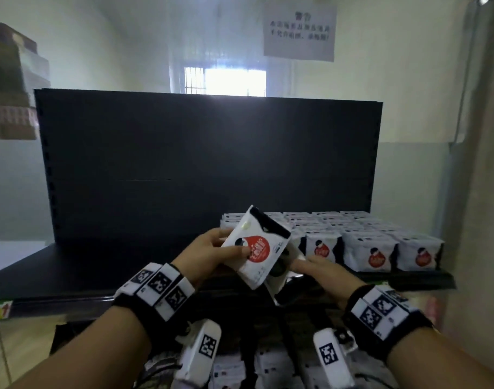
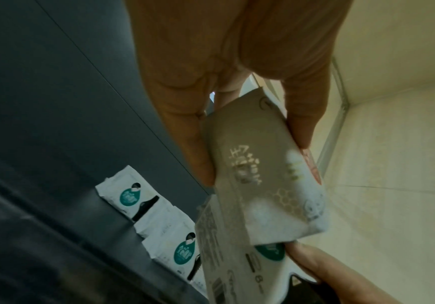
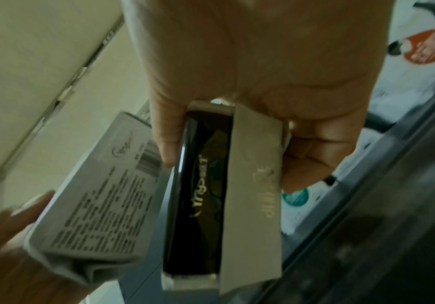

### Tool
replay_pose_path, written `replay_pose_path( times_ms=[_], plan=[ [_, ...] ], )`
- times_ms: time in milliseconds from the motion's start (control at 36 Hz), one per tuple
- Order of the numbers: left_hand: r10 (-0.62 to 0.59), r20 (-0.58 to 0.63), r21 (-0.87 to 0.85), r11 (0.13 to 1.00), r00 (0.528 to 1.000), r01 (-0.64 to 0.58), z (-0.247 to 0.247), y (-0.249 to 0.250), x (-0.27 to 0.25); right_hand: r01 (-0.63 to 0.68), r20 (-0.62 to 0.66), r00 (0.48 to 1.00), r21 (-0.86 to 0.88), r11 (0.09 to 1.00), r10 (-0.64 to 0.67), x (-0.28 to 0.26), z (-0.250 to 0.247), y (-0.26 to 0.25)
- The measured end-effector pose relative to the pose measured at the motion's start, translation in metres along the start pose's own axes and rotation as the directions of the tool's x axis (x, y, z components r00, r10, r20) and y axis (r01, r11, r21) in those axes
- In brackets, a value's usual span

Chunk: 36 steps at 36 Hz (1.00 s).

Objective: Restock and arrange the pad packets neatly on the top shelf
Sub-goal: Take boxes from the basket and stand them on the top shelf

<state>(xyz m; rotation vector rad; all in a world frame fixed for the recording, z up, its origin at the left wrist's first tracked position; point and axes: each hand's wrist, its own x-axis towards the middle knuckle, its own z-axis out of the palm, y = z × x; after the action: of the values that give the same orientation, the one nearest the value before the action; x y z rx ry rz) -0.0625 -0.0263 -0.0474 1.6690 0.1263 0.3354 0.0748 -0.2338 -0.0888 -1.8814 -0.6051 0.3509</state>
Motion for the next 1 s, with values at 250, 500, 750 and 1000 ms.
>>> replay_pose_path(
  times_ms=[250,500,750,1000],
  plan=[
    [0.121,-0.111,0.33,0.941,0.986,-0.078,0.058,-0.011,0.083,-0.002,-0.245,0.97,-0.032,0.999,-0.005,0.038,-0.102,0.039],
    [0.017,0.068,0.711,0.7,0.998,-0.06,0.136,-0.018,0.177,0.1,-0.521,0.852,0.253,0.962,0.048,0.05,-0.174,0.066],
    [-0.089,0.144,0.895,0.437,0.986,-0.092,0.182,-0.032,0.214,0.185,-0.48,0.877,0.364,0.913,0.013,0.04,-0.201,0.089],
    [0.028,0.11,0.976,0.185,0.994,-0.113,0.177,-0.043,0.223,0.177,-0.32,0.947,0.469,0.865,-0.02,0.044,-0.186,0.087]
  ],
)
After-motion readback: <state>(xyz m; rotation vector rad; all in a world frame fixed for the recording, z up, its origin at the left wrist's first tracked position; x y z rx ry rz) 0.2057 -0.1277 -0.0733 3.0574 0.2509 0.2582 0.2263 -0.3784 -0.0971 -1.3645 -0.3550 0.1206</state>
